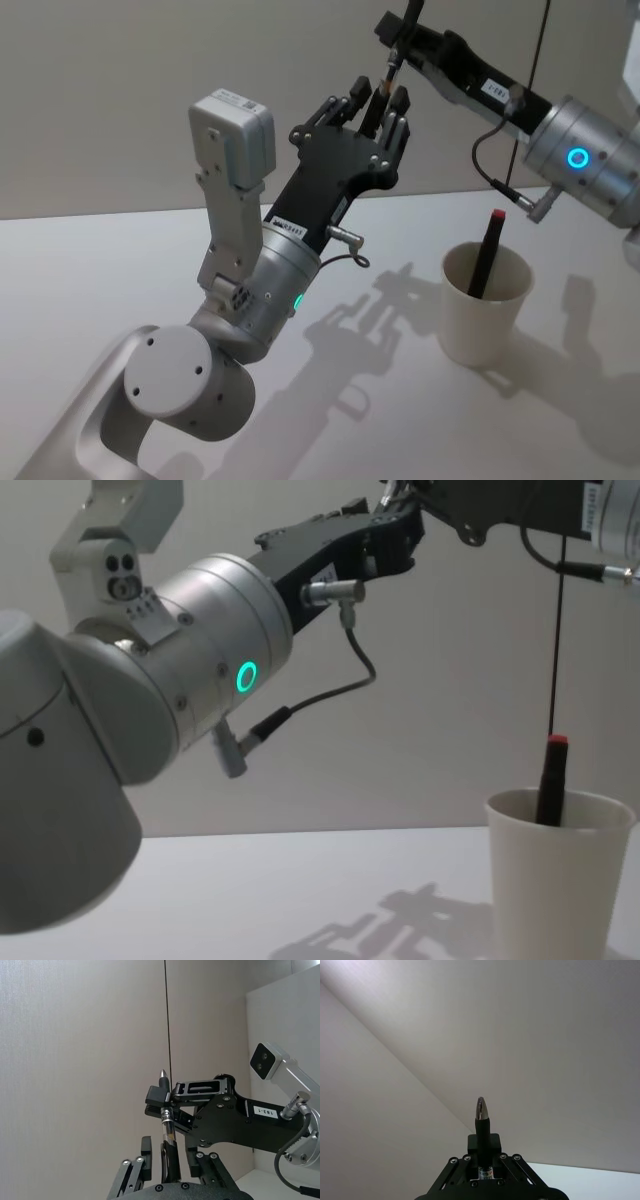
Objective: Place the pen into the pen holder.
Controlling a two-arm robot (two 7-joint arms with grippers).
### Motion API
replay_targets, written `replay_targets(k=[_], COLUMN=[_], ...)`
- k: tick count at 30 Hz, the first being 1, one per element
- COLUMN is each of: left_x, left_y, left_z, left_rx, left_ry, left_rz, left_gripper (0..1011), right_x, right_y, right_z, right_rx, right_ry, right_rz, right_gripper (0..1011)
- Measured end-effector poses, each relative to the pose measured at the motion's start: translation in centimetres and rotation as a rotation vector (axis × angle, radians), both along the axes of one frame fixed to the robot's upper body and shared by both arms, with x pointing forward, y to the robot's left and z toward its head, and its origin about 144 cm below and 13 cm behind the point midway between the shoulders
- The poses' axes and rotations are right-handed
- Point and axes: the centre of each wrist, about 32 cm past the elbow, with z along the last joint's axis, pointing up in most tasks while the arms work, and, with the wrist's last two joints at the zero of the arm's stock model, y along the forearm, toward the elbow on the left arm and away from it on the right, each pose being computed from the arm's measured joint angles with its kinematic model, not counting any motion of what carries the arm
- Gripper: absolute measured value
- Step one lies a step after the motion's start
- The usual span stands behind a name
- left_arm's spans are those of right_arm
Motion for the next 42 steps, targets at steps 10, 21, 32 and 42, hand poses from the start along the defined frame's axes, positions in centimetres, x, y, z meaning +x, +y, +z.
replay_targets(k=[10,21,32,42], left_x=[0.0,0.0,0.0,0.0], left_y=[0.0,0.0,0.0,0.0], left_z=[0.0,0.0,0.0,0.0], left_rx=[0.000,-0.001,-0.001,0.000], left_ry=[0.000,-0.001,-0.001,-0.001], left_rz=[0.000,0.000,-0.001,-0.001], left_gripper=[686,983,1001,1001], right_x=[0.0,0.0,0.1,0.1], right_y=[0.0,0.0,-0.9,-3.8], right_z=[0.0,0.0,1.6,5.3], right_rx=[0.000,-0.001,0.005,-0.013], right_ry=[0.000,0.000,-0.058,-0.173], right_rz=[0.000,-0.002,-0.028,-0.095], right_gripper=[132,132,132,132])
